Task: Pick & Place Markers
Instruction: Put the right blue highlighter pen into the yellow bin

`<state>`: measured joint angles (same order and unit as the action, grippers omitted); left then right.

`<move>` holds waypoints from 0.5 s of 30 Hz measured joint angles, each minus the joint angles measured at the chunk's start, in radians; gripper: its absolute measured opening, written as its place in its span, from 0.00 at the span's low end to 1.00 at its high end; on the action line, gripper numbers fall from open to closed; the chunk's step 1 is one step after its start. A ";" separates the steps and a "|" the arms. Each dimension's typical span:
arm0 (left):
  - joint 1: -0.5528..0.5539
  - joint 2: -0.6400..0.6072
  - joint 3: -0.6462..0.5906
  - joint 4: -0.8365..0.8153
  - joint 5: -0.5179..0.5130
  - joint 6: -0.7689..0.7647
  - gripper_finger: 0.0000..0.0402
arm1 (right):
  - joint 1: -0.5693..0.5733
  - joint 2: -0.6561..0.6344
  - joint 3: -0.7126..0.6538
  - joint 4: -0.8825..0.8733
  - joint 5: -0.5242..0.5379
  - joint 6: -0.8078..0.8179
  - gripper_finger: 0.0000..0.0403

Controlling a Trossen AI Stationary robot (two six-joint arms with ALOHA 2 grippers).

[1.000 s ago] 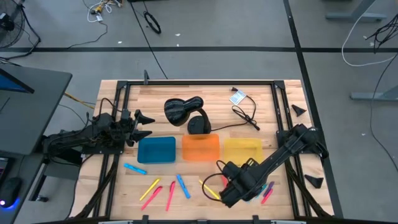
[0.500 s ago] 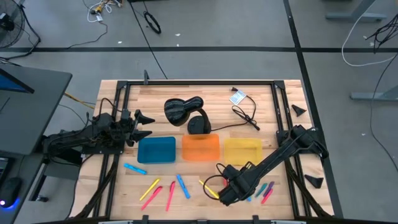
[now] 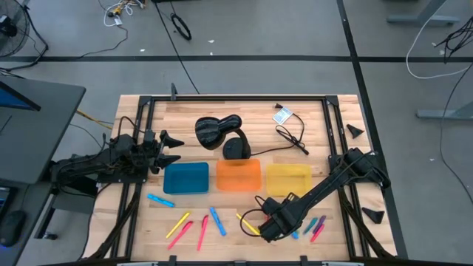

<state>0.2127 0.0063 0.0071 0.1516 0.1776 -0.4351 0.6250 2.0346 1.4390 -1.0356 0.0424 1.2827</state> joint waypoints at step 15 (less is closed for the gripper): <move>0.000 0.000 0.000 0.000 0.000 0.000 0.85 | 0.000 -0.004 -0.072 0.098 -0.025 -0.026 0.64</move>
<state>0.2131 0.0063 0.0071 0.1520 0.1776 -0.4351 0.6247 2.0308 1.3666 -0.9375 0.0178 1.2564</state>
